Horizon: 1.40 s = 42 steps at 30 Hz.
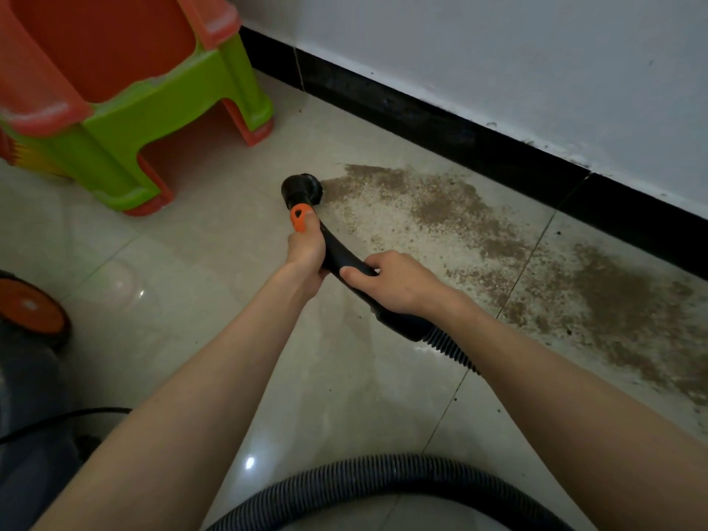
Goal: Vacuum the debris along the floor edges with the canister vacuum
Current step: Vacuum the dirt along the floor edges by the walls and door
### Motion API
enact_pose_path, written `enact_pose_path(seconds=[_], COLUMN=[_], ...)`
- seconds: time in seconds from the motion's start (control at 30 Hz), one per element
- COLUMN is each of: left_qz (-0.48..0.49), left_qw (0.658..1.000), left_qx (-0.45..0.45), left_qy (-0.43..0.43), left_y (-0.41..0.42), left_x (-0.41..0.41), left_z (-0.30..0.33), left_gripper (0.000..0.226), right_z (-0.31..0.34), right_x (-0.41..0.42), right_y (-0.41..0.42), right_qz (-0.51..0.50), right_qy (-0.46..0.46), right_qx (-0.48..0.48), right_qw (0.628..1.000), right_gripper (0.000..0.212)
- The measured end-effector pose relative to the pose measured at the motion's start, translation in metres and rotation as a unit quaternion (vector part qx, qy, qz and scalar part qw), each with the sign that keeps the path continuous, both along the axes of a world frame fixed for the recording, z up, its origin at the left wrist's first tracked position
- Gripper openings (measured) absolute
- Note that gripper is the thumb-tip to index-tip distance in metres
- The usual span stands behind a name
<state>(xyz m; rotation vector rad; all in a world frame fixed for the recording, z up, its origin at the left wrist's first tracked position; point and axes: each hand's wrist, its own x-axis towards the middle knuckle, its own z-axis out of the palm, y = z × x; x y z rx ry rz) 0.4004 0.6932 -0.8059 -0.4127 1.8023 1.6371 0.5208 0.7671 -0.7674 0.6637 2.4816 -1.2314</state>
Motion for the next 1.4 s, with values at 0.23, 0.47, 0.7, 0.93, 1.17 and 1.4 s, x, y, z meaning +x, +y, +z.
enact_pose_path(seconds=[0.23,0.47,0.7,0.93,1.17,1.4], left_qz=[-0.024,-0.046,-0.095,-0.116,-0.042,0.02], left_qw=[1.0,0.999,0.995,0.993,0.995,0.998], left_qx=[0.01,0.0,0.013,-0.002,-0.05,-0.046], left_qy=[0.008,0.027,0.025,0.039,0.076,0.043], left_y=[0.024,0.04,0.064,0.065,0.035,-0.016], left_x=[-0.012,-0.03,-0.022,-0.032,-0.034,-0.018], left_z=[-0.001,0.0,0.007,0.007,0.002,0.003], left_gripper=[0.058,0.046,0.044,0.049,0.046,0.054], right_z=[-0.005,-0.013,-0.013,-0.014,-0.015,-0.005], right_x=[-0.014,-0.03,-0.025,-0.033,-0.034,-0.024], right_y=[0.017,0.023,0.034,0.027,0.012,-0.017], right_qz=[-0.018,-0.042,-0.09,-0.11,-0.057,0.022], right_qy=[-0.001,0.003,-0.012,-0.009,0.011,0.007], right_qx=[0.045,0.059,0.101,0.107,0.055,0.046], right_qw=[0.999,0.997,0.991,0.988,0.997,0.999], right_gripper=[0.043,0.045,0.048,0.048,0.046,0.047])
